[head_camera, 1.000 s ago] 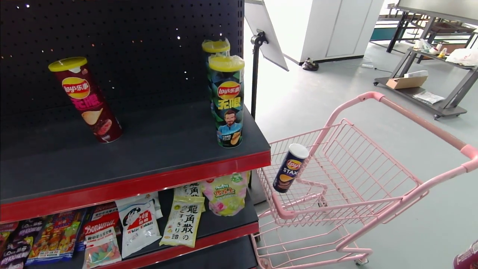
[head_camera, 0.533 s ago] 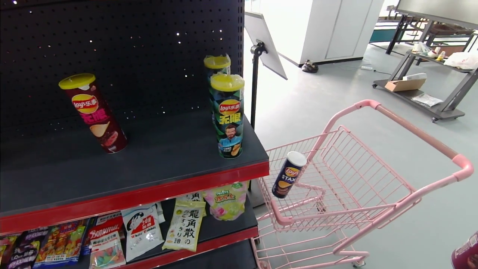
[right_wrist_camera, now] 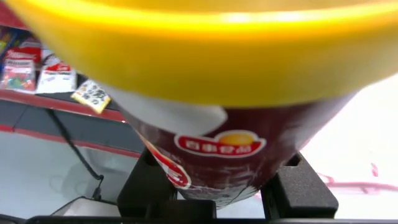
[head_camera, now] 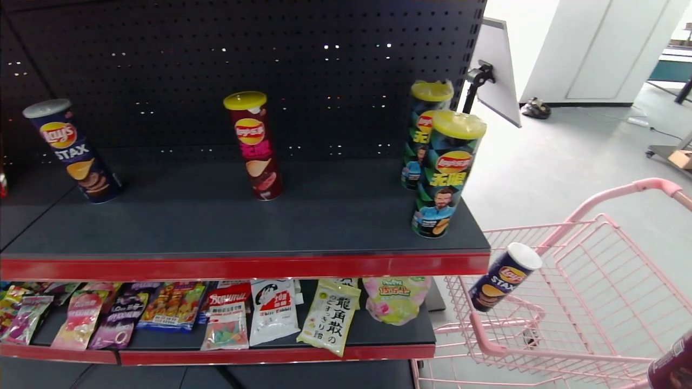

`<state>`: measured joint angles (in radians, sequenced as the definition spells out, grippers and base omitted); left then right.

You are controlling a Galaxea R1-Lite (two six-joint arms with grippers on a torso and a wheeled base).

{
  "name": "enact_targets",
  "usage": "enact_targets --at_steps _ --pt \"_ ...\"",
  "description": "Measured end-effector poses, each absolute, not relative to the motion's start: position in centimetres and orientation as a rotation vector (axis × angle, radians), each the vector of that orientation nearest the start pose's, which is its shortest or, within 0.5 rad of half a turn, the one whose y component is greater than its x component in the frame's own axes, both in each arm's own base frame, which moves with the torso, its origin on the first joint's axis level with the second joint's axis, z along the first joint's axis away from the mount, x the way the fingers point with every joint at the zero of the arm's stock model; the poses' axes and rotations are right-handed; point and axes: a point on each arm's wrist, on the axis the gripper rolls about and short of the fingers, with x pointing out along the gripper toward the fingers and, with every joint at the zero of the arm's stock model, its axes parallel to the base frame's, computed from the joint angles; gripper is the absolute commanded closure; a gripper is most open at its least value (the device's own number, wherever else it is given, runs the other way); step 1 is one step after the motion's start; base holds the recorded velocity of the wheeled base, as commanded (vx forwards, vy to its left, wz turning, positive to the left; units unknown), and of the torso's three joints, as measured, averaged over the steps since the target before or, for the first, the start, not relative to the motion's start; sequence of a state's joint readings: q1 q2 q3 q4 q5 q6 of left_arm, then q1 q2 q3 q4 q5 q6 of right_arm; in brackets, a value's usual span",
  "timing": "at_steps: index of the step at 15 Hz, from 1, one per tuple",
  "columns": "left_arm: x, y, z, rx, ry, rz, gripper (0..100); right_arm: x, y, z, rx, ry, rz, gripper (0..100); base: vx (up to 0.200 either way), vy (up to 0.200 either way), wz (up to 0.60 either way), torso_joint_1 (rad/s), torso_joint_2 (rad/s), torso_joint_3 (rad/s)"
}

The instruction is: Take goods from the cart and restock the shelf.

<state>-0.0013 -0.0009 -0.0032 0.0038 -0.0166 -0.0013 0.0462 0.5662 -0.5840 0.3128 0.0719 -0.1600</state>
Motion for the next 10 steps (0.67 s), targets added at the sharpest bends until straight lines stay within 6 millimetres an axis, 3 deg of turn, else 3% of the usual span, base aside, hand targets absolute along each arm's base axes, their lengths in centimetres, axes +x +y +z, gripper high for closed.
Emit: enact_targets --at_steps 10 --pt "-2.3 0.0 7.6 -0.001 0.001 -0.019 0 -0.5 0.1 19.4 -0.148 0.177 0.131 100 0.000 0.200 0.00 0.004 0.00 0.003"
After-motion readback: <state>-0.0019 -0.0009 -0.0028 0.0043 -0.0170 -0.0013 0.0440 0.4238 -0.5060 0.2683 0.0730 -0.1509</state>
